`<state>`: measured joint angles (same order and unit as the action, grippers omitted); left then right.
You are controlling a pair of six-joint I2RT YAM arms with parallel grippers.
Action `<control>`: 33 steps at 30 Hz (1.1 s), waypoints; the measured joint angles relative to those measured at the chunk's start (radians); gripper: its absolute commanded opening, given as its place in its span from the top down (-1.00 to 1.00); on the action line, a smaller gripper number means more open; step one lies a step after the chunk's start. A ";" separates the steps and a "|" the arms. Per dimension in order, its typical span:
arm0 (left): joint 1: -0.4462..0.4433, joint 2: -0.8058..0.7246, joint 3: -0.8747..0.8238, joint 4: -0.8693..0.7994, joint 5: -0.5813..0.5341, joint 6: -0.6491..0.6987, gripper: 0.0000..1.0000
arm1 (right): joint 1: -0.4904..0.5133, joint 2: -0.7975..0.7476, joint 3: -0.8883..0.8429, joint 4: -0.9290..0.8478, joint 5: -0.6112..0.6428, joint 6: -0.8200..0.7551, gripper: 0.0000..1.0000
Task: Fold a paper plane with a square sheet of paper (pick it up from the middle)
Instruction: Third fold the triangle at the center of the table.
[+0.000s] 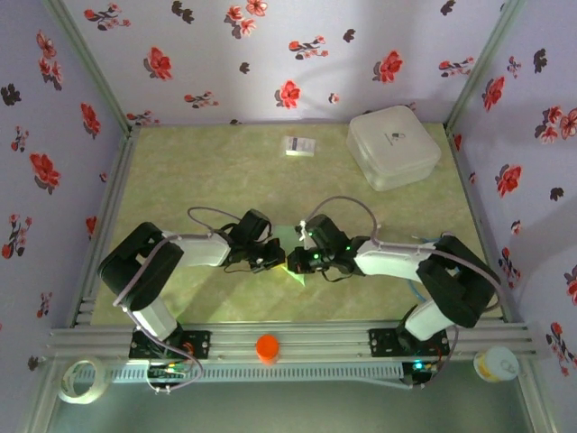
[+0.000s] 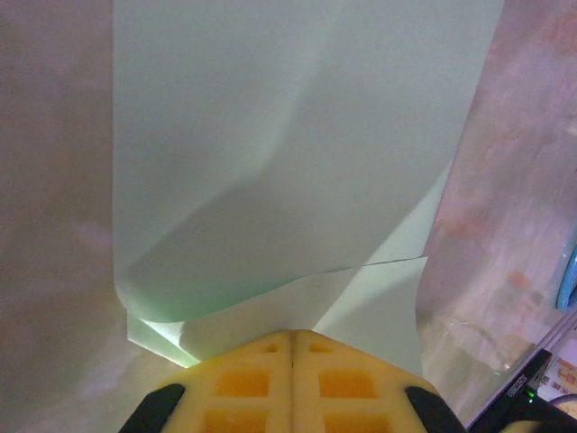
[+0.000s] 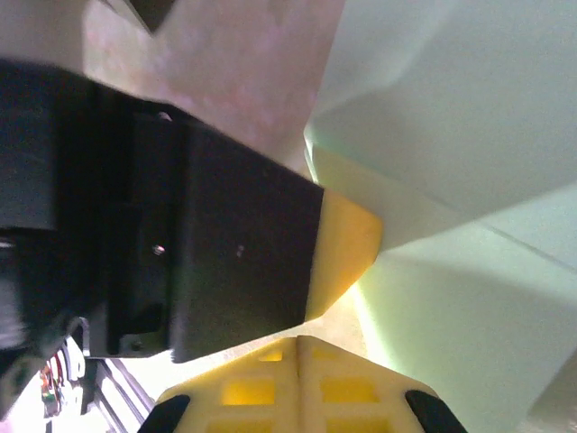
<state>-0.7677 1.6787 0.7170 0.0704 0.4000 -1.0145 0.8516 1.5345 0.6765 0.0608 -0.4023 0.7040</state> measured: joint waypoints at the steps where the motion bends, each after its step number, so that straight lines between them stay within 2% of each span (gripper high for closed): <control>1: 0.000 0.000 0.000 0.000 0.000 0.000 1.00 | 0.003 0.016 0.009 -0.008 -0.003 0.000 1.00; 14: 0.000 0.000 0.000 0.000 -0.007 0.003 1.00 | 0.006 0.112 0.056 -0.064 -0.021 -0.001 0.96; 33: 0.000 0.000 0.000 0.000 -0.008 0.003 1.00 | 0.016 0.062 0.044 -0.096 -0.025 -0.016 0.89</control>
<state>-0.7677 1.6783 0.7170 0.0708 0.3923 -1.0115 0.8680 1.5967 0.7208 -0.0353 -0.4271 0.6884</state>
